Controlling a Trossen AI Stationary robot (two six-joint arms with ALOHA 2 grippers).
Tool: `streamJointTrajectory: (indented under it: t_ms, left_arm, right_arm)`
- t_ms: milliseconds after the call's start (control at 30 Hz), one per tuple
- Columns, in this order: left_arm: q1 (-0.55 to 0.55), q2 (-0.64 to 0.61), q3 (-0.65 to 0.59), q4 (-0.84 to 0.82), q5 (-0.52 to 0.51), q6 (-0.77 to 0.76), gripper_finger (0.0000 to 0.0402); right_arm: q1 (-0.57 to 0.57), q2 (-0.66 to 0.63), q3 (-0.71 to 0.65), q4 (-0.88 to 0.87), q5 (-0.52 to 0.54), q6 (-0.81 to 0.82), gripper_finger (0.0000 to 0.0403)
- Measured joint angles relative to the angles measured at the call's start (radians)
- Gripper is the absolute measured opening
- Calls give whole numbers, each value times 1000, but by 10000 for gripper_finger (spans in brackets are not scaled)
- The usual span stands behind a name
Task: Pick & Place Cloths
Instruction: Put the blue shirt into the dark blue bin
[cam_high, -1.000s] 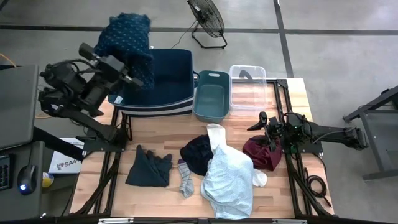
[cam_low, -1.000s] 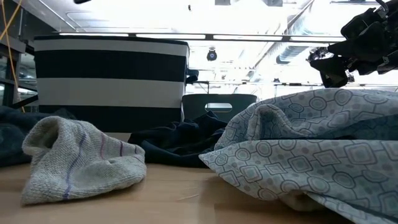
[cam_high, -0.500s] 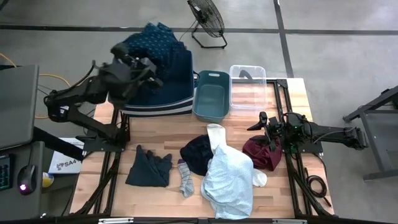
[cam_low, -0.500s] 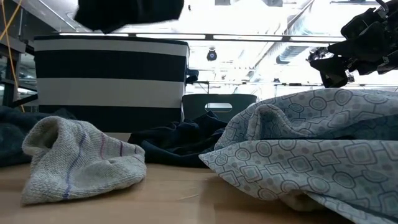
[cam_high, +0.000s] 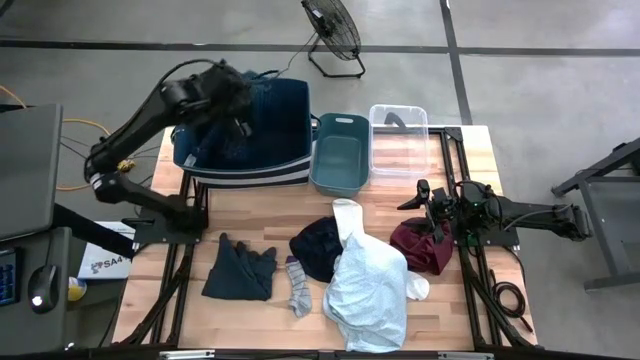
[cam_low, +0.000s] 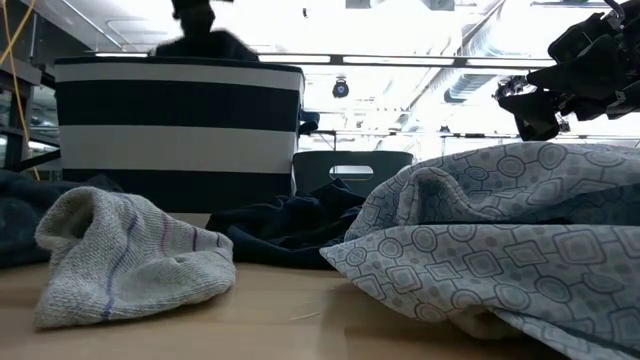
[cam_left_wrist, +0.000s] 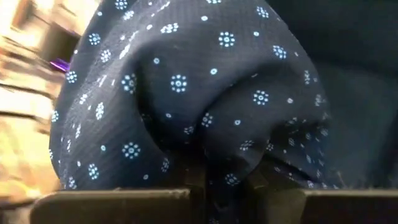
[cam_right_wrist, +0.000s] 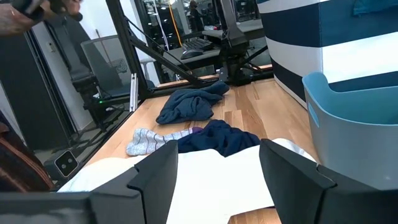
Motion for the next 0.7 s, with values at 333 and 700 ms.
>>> streamJointTrajectory:
  t_ms: [333,700]
  left_arm:
    - [118,188,0,-200,331,32,25]
    - [115,271,0,-179,335,23,57]
  right_arm:
    - [0,0,0,0,0,0,217]
    - [0,0,0,0,0,0,217]
